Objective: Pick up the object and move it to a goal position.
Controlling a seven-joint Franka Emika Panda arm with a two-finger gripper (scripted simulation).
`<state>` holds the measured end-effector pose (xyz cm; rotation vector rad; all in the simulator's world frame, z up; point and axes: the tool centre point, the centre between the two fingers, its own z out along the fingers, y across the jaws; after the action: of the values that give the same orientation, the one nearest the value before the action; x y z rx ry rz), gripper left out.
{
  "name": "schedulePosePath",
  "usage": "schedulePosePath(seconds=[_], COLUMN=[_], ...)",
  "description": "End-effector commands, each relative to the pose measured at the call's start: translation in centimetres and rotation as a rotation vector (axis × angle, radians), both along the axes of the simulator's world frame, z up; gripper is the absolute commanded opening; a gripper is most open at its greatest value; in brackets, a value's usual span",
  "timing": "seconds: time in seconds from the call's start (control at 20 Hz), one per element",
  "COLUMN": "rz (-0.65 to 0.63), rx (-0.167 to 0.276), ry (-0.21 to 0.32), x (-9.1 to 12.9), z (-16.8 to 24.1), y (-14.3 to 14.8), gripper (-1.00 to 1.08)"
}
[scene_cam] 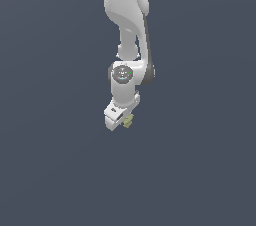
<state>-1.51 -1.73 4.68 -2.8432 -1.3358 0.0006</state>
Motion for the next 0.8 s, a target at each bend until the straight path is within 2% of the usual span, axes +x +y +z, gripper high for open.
schedulePosePath(seconds=[0.0,0.35,0.75], rz=[0.0,0.001,0.001], rx=[0.0,0.0,-0.002], ry=[0.0,0.0,0.0], x=[0.0,-0.3,-0.8], z=[0.1,2.3,8.1], y=[0.1,2.9,10.2], gripper=[-1.0,-1.0,-1.0])
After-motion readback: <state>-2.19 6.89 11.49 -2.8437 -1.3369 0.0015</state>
